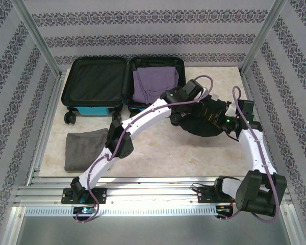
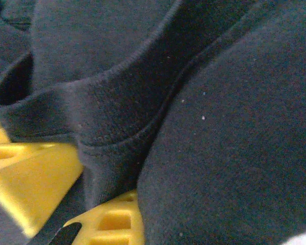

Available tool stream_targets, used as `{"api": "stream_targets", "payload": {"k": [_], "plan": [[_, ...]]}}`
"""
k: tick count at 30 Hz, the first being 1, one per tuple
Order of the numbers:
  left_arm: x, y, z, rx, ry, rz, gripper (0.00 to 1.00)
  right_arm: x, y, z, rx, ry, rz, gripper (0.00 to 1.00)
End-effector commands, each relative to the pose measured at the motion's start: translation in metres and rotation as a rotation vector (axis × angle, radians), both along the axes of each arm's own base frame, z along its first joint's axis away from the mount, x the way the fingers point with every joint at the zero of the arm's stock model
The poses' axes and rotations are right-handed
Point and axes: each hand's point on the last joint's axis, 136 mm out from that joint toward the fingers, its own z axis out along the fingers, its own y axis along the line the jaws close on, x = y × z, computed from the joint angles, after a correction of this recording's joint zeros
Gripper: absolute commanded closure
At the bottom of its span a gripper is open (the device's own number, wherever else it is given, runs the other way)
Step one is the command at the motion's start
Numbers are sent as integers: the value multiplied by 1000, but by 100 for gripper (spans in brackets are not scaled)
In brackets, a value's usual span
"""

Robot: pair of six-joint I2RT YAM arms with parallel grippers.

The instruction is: Pack the luggage

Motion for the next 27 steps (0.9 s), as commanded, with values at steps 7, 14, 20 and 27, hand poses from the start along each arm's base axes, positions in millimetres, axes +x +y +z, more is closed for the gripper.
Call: {"api": "stream_targets", "payload": {"k": [7,14,20,27], "plan": [[22,33,41,-19,-66,-5,100,66,49,57,-34,-181,116,100],[58,70,44,-6,-85,57,100,106,72,66,-49,-214,147,100],[83,103,42,20,-93,116,100,136,95,75,-46,-227,208,100],[108,140,57,38,-131,199,100,175,129,89,-20,-262,276,100]]}}
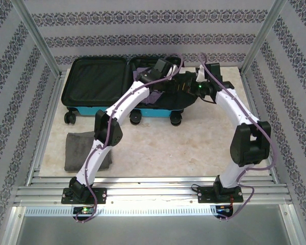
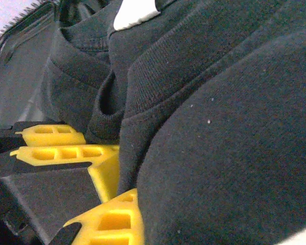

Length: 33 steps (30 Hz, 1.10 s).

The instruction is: Pack the luggage

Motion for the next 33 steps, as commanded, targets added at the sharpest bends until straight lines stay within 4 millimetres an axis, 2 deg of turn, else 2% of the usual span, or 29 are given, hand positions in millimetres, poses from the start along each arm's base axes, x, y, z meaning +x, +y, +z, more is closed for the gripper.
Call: {"api": "stream_targets", "payload": {"k": [1,5,9,14,20,25,30,33], "plan": [[-12,13,48,-11,-56,-27,100,30,23,40,50,-142,51,100],[-1,29,59,11,-108,23,100,48,47,33,90,-139,100,100],[7,40,59,-2,-113,84,100,63,65,21,118,-94,141,100],[10,64,56,39,-112,160,100,73,82,14,115,-77,176,100],[13,85,56,15,-120,224,100,80,90,19,114,-85,176,100],[17,104,56,9,-112,244,100,86,89,25,87,-113,168,100],[31,125,51,5,-102,264,100,94,95,26,72,-123,189,100],[37,134,44,11,-94,272,100,100,100,20,54,-115,199,100]]}}
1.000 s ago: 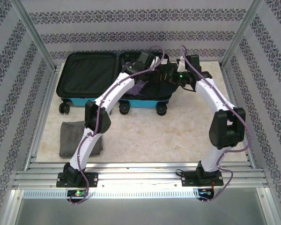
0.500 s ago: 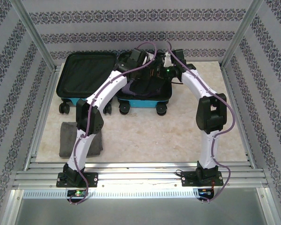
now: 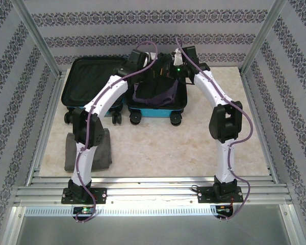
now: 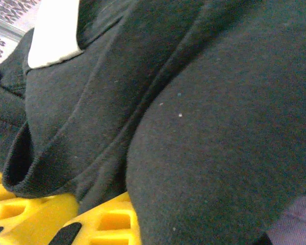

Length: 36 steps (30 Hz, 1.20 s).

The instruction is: Pack the luggage

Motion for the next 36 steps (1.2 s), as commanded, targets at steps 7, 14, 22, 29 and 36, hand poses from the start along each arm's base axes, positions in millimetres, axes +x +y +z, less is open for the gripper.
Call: {"api": "stream_targets", "payload": {"k": [7,14,22,29,36], "plan": [[16,9,-18,-56,17,-39,100,27,0,-27,-75,-25,-23,100],[32,11,-52,-68,65,-13,42,34,-30,-72,-165,45,-83,65],[38,44,-50,-41,59,70,30,30,-65,-72,-204,67,-115,42],[28,52,-30,-37,33,81,29,12,-51,-32,-183,-1,-66,45],[7,60,-13,-50,4,89,27,-4,-21,0,-125,-75,-12,47]]}}
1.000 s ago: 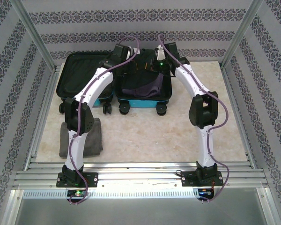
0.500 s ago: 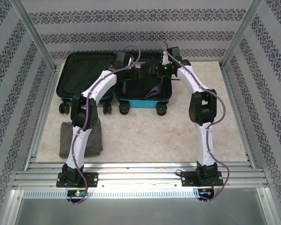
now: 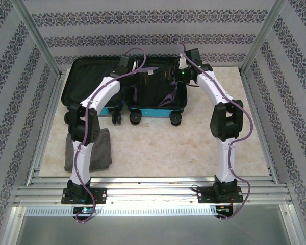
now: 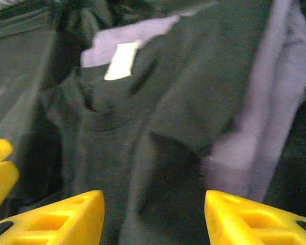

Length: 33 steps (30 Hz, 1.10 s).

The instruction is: Pack the luggage

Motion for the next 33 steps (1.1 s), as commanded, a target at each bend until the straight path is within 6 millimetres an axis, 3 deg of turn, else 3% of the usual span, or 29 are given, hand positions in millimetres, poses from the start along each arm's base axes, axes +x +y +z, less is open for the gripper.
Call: {"api": "stream_targets", "payload": {"k": [1,9,19,27,29,33], "plan": [[-6,8,40,-25,-93,22,27,-6,19,32,53,-81,55,47],[-48,24,42,-37,-98,52,25,6,54,30,151,-98,133,47],[-108,52,25,-30,-62,125,23,35,86,17,263,-105,195,47],[-140,65,12,-24,-11,150,23,49,116,-19,323,-66,224,47],[-148,68,10,-19,-3,157,23,54,117,-33,318,-42,200,47],[-162,76,6,-2,16,175,23,64,99,-68,305,40,99,48]]}}
